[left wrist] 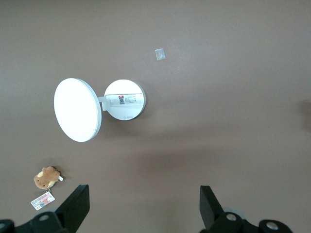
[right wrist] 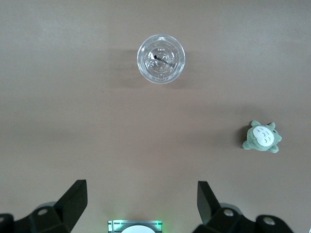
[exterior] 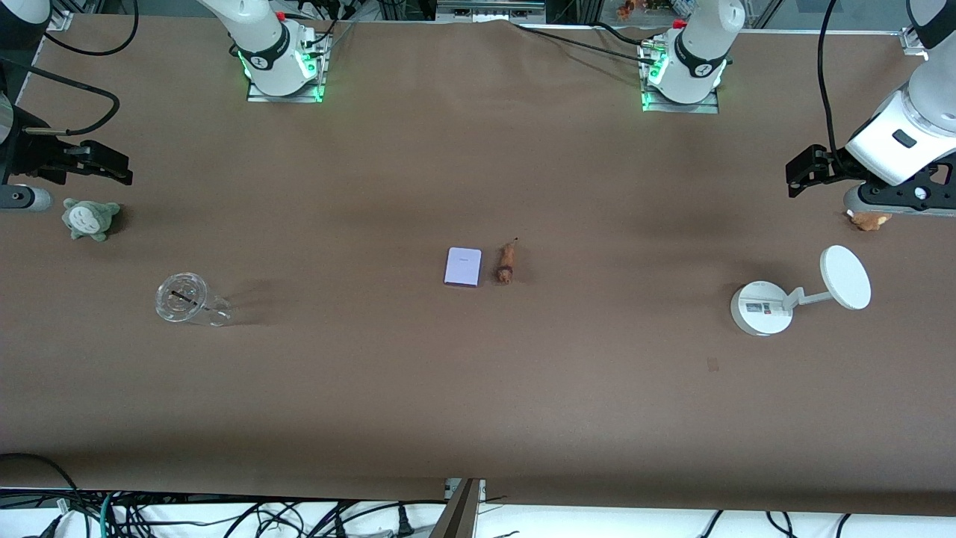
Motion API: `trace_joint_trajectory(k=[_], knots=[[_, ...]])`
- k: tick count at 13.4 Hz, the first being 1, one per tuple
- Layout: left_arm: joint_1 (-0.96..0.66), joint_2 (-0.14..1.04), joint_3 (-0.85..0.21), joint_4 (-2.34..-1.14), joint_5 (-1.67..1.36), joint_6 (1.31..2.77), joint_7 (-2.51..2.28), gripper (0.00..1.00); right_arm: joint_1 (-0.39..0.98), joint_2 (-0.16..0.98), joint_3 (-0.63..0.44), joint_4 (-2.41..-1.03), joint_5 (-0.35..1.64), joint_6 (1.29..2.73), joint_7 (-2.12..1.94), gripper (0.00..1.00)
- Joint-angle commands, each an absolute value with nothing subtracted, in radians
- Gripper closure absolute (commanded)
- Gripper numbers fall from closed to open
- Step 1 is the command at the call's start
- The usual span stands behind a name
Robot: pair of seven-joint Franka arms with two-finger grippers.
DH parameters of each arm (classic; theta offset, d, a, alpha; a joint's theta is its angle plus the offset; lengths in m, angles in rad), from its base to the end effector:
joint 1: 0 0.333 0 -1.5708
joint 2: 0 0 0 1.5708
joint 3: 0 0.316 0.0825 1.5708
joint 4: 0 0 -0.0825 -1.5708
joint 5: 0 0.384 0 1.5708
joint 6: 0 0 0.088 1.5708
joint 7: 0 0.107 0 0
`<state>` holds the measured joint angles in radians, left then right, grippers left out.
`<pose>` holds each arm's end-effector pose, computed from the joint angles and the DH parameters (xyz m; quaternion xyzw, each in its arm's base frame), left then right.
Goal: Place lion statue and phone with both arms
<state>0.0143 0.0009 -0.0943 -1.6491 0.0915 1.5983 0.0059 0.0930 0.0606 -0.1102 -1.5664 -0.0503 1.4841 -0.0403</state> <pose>0.5535 -0.0348 0.5898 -0.9976 0.0453 0.0241 0.0466 0.5611 -0.0136 0.5862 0.9970 0.0110 -0.0720 0.0264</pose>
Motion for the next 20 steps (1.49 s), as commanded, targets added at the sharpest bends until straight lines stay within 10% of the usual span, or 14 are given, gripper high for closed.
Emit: trace_joint_trajectory(k=[1, 20], knots=[[0.017, 0.006, -0.091, -1.632, 0.075, 1.580, 0.029, 0.00, 0.083, 0.072, -0.103, -1.540, -0.055, 1.470, -0.044, 0.00], [0.011, 0.011, -0.092, -1.631, 0.074, 1.580, 0.021, 0.00, 0.087, 0.152, -0.100, -1.529, -0.043, 1.489, -0.034, 0.00]])
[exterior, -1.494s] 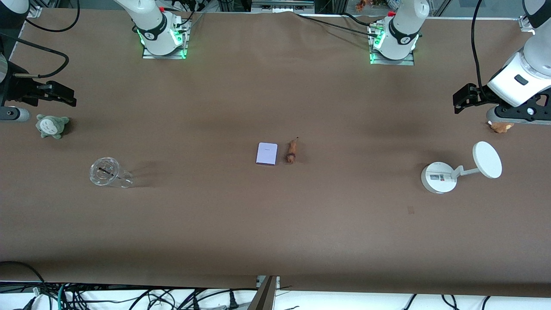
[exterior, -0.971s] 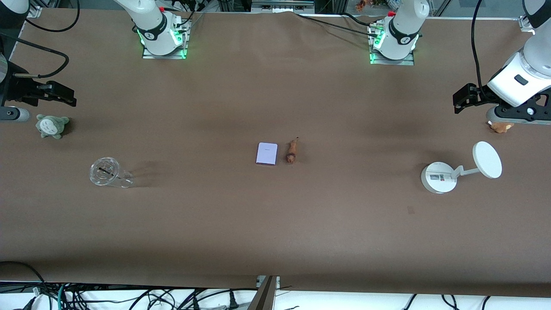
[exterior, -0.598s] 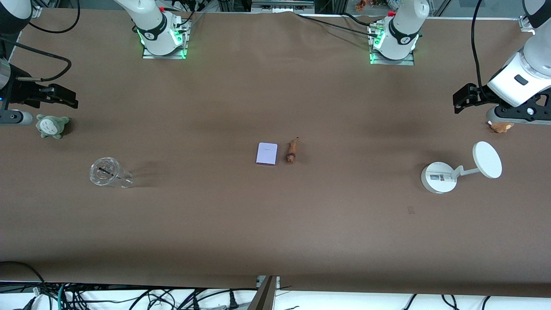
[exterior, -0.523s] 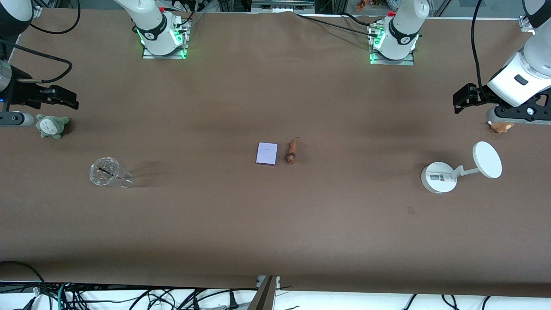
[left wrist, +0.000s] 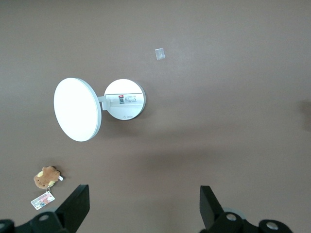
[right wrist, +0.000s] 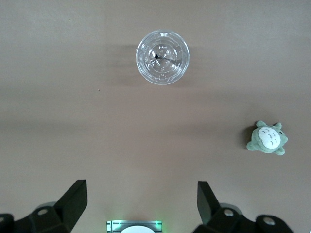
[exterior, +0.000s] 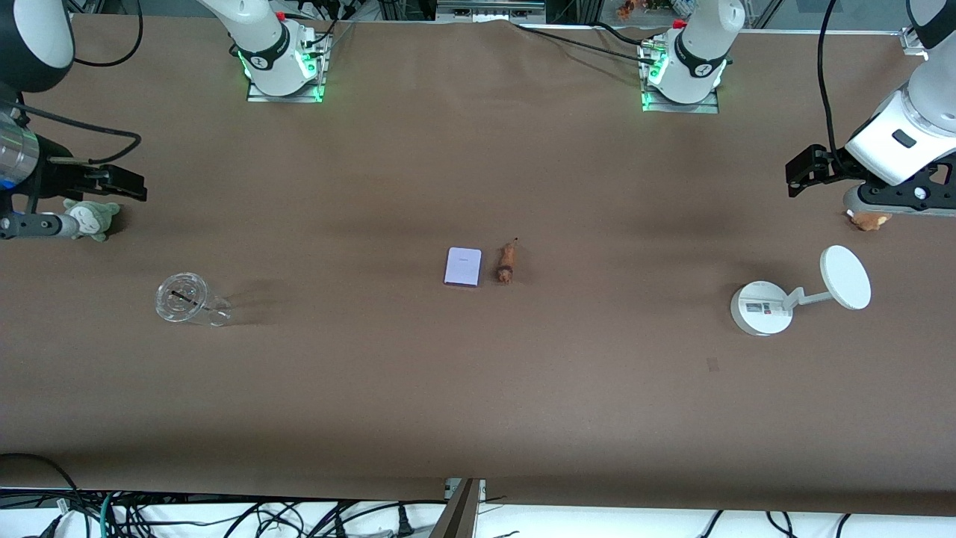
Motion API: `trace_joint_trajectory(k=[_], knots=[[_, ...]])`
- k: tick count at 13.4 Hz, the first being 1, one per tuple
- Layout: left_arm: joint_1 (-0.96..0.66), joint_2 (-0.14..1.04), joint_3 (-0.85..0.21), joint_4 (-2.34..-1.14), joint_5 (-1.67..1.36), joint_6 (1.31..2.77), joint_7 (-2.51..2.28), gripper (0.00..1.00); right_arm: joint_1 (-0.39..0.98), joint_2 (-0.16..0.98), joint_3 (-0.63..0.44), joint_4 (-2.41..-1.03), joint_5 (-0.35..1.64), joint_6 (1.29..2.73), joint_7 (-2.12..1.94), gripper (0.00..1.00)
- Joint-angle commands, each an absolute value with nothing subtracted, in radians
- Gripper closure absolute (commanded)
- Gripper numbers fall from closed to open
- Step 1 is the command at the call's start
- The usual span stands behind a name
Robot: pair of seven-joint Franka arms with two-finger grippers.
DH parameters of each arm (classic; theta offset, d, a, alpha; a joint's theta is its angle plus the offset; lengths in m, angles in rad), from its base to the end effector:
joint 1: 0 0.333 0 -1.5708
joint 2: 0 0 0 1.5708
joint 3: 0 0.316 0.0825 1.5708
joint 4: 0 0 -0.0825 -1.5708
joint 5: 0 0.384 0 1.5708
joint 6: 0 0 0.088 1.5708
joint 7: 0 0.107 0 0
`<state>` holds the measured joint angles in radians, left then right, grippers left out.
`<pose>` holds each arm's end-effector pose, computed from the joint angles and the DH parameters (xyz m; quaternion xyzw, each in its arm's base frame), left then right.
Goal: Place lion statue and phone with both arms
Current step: 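Reach the left gripper to the lion while the right gripper reaches the phone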
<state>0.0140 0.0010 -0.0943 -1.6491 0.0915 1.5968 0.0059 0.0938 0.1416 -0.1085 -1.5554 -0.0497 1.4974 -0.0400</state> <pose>0.5533 -0.0349 0.5896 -0.9976 0.0454 0.0249 0.0466 0.5824 -0.0103 0.5461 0.9945 0.0130 -0.1000 0.0298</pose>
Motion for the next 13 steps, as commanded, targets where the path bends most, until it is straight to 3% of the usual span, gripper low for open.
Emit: trace_joint_trajectory(k=[1, 7, 13], knots=[[0.009, 0.027, -0.092, -1.632, 0.071, 1.578, 0.021, 0.00, 0.089, 0.158, -0.100, -1.529, -0.040, 1.493, -0.032, 0.00], [-0.056, 0.150, -0.107, -1.637, -0.118, 1.542, 0.011, 0.00, 0.136, 0.202, -0.092, -1.514, -0.048, 1.526, -0.028, 0.00], [-0.328, 0.329, -0.107, -1.652, -0.133, 1.828, -0.186, 0.00, 0.159, 0.270, -0.092, -1.516, -0.009, 1.636, -0.025, 0.00]])
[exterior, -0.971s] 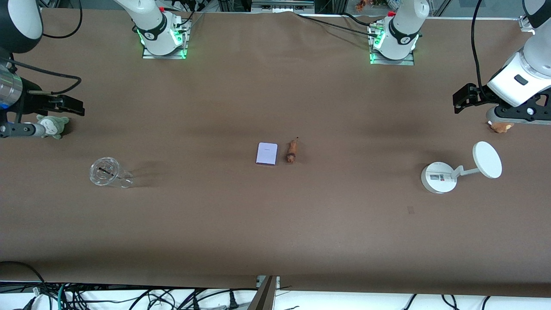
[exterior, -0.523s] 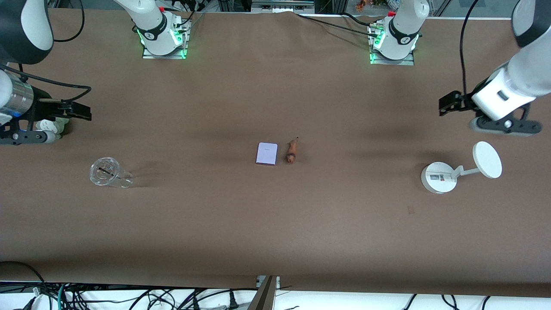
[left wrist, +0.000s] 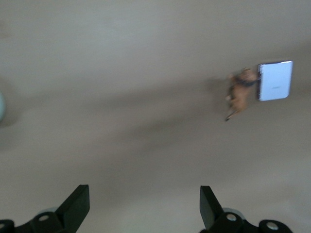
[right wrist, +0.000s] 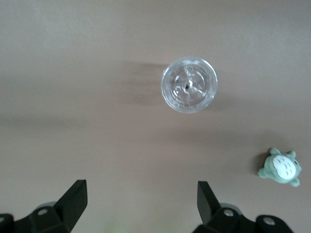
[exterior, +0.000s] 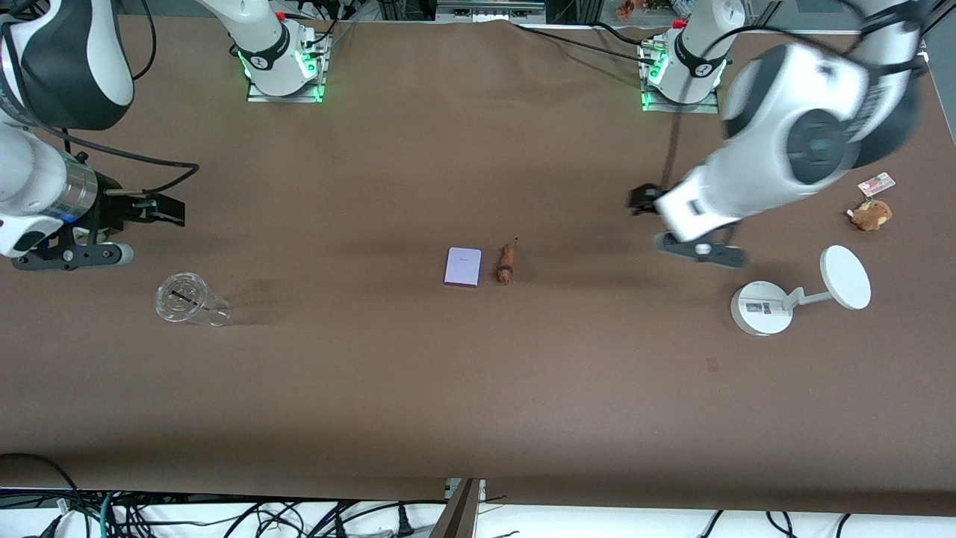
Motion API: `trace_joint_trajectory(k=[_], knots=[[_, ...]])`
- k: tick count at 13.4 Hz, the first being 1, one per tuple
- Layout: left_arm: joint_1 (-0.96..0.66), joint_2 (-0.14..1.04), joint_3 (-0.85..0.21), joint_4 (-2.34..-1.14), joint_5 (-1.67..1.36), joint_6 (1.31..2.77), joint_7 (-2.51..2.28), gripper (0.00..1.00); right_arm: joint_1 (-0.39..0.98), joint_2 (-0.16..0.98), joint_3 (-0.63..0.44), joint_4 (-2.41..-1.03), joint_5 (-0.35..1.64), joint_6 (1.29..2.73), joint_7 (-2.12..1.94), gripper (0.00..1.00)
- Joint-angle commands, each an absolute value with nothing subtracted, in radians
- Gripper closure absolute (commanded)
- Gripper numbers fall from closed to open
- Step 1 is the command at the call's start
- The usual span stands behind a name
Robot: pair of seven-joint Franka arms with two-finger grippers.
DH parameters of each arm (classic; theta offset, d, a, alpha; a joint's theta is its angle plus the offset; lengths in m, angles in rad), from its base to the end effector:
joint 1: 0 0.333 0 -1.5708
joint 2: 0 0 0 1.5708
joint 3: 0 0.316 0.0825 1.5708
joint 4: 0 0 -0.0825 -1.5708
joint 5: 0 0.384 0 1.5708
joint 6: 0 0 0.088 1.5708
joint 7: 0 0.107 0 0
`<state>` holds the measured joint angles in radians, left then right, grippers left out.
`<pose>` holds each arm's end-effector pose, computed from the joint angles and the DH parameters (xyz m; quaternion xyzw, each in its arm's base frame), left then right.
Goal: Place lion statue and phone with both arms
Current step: 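Reach the left gripper to the lion while the right gripper reaches the phone, then grasp the lion statue with the left gripper while the right gripper lowers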
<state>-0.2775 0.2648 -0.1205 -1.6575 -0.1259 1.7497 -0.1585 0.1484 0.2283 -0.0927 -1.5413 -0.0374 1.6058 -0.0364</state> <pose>0.5692 -0.2450 0.4432 0.9882 -0.1016 -0.1029 0.0502 0.6128 0.0354 0.5079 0.9951 0.0484 -0.0810 0.0299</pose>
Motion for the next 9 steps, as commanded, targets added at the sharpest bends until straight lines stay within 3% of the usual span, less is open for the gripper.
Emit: trace_joint_trajectory(k=[1, 9], knots=[[-0.359, 0.360, -0.107, -1.652, -0.133, 1.885, -0.189, 0.00, 0.169, 0.285, -0.092, -1.517, -0.003, 1.660, -0.025, 0.00], [-0.577, 0.598, -0.101, -1.655, -0.051, 2.281, -0.452, 0.00, 0.264, 0.408, -0.092, -1.520, 0.017, 1.790, 0.141, 0.00]])
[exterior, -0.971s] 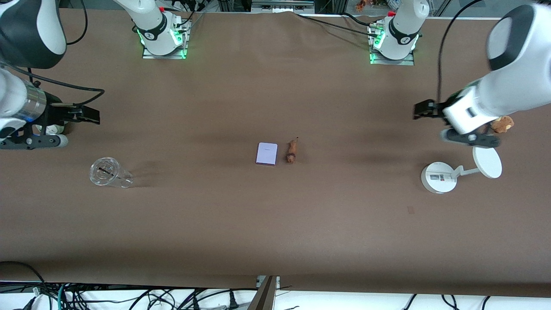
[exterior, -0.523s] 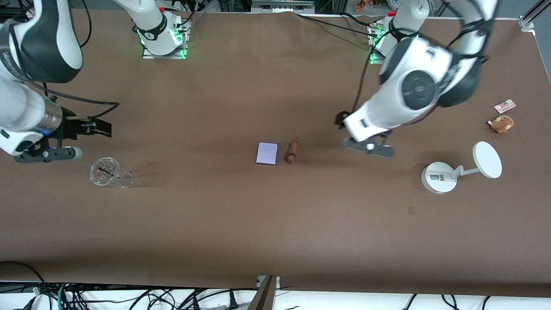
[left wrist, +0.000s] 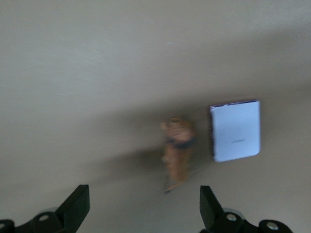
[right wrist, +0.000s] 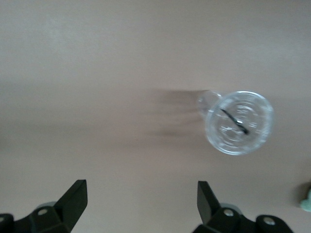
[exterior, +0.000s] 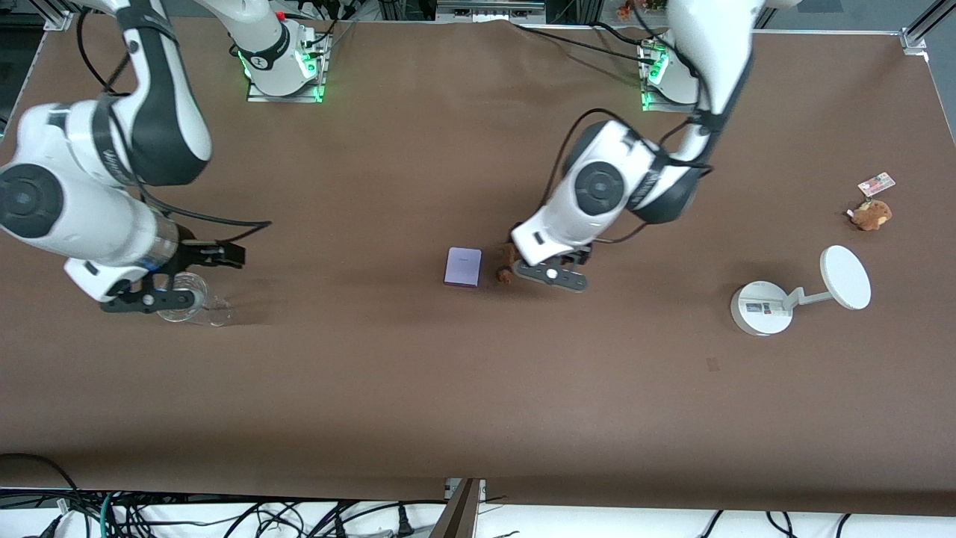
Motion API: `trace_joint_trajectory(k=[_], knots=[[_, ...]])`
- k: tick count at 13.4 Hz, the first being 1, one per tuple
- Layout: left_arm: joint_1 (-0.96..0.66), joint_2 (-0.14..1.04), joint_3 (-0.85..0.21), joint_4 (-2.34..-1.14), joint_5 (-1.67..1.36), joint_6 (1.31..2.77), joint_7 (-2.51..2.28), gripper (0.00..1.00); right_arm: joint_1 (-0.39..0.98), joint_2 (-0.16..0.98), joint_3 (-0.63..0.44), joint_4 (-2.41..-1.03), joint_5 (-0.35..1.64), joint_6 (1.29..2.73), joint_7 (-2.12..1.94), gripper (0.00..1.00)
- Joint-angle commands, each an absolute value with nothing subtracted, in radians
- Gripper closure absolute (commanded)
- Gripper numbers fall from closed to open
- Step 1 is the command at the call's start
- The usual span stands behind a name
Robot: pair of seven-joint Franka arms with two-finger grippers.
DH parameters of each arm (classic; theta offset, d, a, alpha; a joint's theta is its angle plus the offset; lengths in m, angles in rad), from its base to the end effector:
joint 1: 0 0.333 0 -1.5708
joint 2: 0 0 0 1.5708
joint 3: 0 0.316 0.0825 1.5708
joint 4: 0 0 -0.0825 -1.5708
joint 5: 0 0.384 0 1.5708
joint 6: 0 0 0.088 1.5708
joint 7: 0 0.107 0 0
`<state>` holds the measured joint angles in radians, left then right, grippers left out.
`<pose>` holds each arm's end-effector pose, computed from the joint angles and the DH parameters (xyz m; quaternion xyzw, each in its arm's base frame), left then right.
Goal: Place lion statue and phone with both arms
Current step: 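Grasp the lion statue with the left gripper while the right gripper lowers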
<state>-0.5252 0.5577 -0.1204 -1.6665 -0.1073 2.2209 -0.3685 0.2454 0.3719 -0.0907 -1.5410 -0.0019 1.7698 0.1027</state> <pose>0.5468 -0.4046 0.2849 0.9925 -0.0965 -0.0365 0.0649 0.6439 0.1075 0.4287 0.9969 0.0281 -0.0679 0.0265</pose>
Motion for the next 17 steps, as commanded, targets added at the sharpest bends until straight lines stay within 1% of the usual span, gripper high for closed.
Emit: trace_joint_trajectory(k=[1, 6, 7, 8, 9, 10, 11, 13, 14, 17], knots=[[-0.581, 0.621, -0.103, -1.655, -0.008, 2.308, -0.468, 0.00, 0.276, 0.420, -0.092, -1.522, 0.018, 1.807, 0.152, 0.00], [-0.621, 0.710, -0.103, -1.654, 0.103, 2.430, -0.526, 0.00, 0.351, 0.471, -0.092, -1.522, 0.018, 1.847, 0.233, 0.00], [-0.623, 0.716, -0.103, -1.654, 0.119, 2.431, -0.526, 0.14, 0.368, 0.488, -0.092, -1.523, 0.018, 1.865, 0.256, 0.00], [-0.623, 0.718, -0.104, -1.654, 0.127, 2.431, -0.526, 0.46, 0.394, 0.500, -0.092, -1.525, 0.018, 1.881, 0.284, 0.00], [-0.623, 0.716, -0.104, -1.655, 0.129, 2.430, -0.526, 0.62, 0.409, 0.514, -0.092, -1.525, 0.018, 1.900, 0.317, 0.00], [-0.623, 0.715, -0.104, -1.654, 0.129, 2.430, -0.526, 0.75, 0.429, 0.523, -0.092, -1.525, 0.018, 1.916, 0.337, 0.00], [-0.621, 0.709, -0.104, -1.654, 0.129, 2.421, -0.526, 0.82, 0.437, 0.532, -0.092, -1.525, 0.018, 1.925, 0.344, 0.00], [-0.618, 0.680, -0.104, -1.655, 0.129, 2.387, -0.523, 0.89, 0.456, 0.546, -0.091, -1.523, 0.037, 1.939, 0.348, 0.00], [-0.615, 0.652, -0.104, -1.654, 0.129, 2.322, -0.515, 0.90, 0.471, 0.551, -0.092, -1.525, 0.069, 1.959, 0.366, 0.00], [-0.591, 0.557, -0.103, -1.652, 0.129, 2.127, -0.468, 0.90, 0.528, 0.584, -0.092, -1.523, 0.081, 2.023, 0.467, 0.00]])
